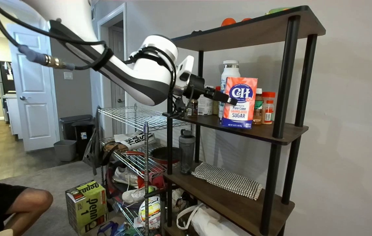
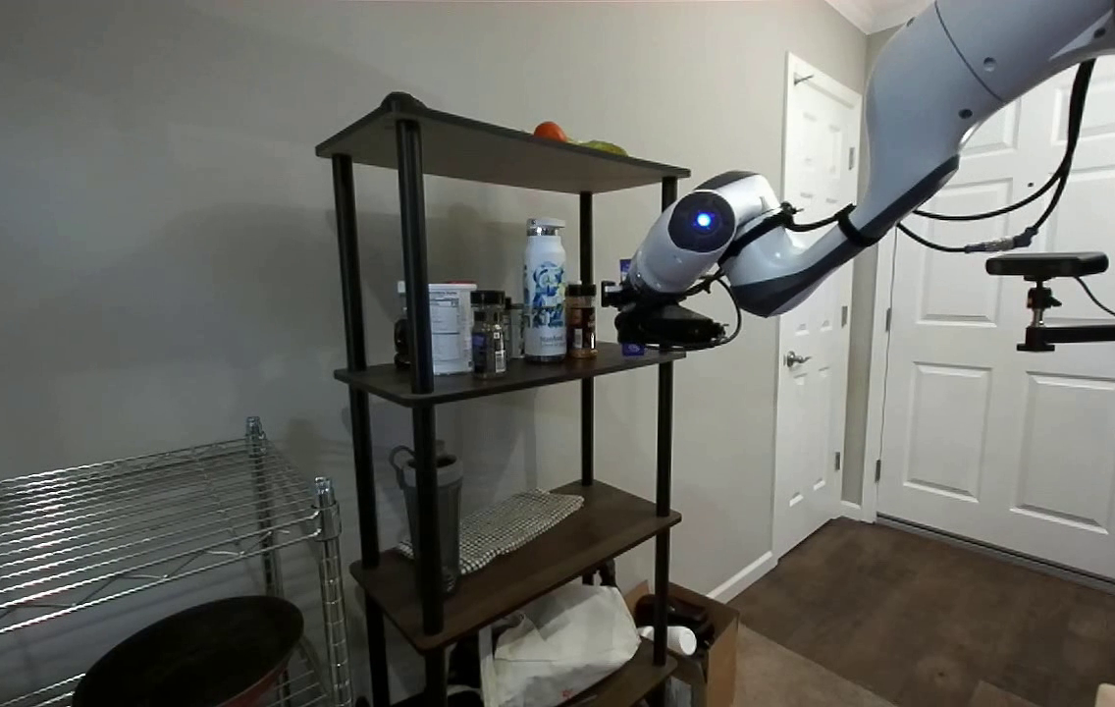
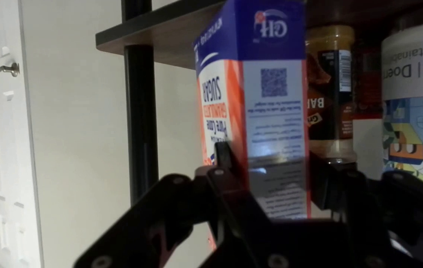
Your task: Move the orange box on the second shelf to the right
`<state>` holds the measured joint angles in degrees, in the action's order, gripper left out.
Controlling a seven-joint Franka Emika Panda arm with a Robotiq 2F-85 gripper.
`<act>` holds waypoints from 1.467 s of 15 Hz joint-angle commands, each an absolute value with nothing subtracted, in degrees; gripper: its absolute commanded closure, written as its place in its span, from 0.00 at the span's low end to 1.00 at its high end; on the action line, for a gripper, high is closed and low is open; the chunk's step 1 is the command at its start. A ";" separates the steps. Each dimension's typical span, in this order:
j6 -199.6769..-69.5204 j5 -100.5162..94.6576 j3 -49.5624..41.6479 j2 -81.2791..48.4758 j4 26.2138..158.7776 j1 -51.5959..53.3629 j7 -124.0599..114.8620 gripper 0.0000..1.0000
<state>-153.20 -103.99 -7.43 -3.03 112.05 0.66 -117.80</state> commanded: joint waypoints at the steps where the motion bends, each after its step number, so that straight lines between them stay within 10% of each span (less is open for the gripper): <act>1: -154.68 -110.41 -7.64 -5.73 107.35 0.41 -122.93 0.81; 22: -158.77 -107.64 -9.69 -14.91 98.00 -3.75 -126.58 0.81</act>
<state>-154.39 -107.85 -9.89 -14.14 100.18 -2.67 -123.53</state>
